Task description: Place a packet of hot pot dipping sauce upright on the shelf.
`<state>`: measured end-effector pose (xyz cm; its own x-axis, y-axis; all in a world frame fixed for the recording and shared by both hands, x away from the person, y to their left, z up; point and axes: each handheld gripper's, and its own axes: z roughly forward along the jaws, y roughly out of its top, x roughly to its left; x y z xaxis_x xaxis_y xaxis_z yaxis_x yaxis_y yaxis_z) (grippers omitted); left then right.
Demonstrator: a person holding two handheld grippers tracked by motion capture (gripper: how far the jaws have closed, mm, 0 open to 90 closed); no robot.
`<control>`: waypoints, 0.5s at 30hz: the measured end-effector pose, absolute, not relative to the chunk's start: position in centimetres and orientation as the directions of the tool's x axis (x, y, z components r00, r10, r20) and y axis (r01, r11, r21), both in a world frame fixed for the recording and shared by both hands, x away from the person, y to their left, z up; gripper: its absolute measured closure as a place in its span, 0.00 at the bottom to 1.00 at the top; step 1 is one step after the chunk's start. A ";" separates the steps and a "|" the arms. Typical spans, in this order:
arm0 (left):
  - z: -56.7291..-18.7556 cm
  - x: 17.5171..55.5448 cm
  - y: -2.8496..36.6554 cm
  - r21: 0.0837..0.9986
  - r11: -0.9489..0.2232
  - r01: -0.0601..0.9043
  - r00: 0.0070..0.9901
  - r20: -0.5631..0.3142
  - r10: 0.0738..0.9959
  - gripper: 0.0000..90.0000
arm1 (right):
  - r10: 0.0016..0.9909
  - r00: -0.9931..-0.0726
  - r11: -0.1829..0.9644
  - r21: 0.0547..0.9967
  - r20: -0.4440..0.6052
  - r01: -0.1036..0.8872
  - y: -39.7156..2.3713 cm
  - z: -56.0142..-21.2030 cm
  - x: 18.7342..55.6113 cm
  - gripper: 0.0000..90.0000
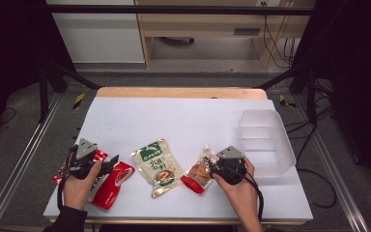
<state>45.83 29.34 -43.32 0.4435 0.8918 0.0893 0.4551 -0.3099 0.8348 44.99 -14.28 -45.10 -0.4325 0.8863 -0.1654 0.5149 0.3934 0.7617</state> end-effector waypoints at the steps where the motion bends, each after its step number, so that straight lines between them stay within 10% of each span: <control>1: -43.3 45.9 29.4 0.834 -0.309 0.457 0.444 0.088 0.892 0.09 | 0.886 -0.433 0.393 0.762 -0.165 0.515 -14.3 -45.1 45.0 0.33; 15: -43.4 45.9 29.1 0.825 -0.332 0.458 0.457 0.102 0.884 0.10 | 0.886 -0.429 0.409 0.737 -0.179 0.538 -14.0 -45.5 45.7 0.49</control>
